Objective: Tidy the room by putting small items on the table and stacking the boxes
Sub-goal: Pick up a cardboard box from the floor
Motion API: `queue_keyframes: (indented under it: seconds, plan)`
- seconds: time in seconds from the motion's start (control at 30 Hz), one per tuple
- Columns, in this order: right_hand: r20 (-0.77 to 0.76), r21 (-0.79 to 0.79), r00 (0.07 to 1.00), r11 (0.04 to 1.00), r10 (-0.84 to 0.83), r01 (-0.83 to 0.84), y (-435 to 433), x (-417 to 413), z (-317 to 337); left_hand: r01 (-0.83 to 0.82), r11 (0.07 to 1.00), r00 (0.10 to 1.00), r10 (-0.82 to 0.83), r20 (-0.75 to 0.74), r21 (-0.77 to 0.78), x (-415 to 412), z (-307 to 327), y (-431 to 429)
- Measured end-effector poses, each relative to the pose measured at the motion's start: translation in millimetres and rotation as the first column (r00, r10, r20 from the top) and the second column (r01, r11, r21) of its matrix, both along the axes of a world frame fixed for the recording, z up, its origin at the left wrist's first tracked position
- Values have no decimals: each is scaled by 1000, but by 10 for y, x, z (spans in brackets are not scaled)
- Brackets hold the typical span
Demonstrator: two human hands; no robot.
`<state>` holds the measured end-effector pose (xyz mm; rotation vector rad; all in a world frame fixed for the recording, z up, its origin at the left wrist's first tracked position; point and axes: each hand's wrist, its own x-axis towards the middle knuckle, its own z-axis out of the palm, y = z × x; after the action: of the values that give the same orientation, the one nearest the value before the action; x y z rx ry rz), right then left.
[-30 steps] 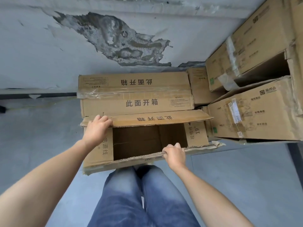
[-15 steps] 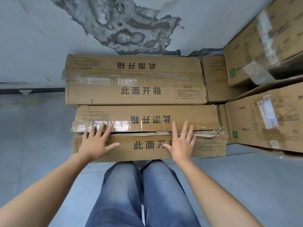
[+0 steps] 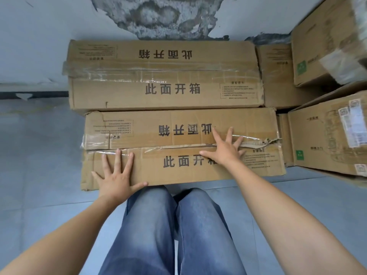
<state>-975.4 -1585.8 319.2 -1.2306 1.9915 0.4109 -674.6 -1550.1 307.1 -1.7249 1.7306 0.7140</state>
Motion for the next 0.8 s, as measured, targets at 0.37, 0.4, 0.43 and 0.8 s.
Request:
queue_keyframes:
  seconds: [0.37,0.4,0.43,0.8]
  plan:
    - [78,-234,997,972,12,7,630,-67,94,55,990,998,-56,1,130,-21,186,-32]
    - [74,-242,997,970,11,7,689,-29,160,34,987,999,-33,-12,154,-23,249,-65]
    - [82,-252,997,968,-1,22,740,8,239,10,985,1000,-5,-31,170,-25,320,-101]
    - [502,-355,759,702,-414,618,1293,454,1662,-494,868,745,455,-487,55,-248,1610,334]
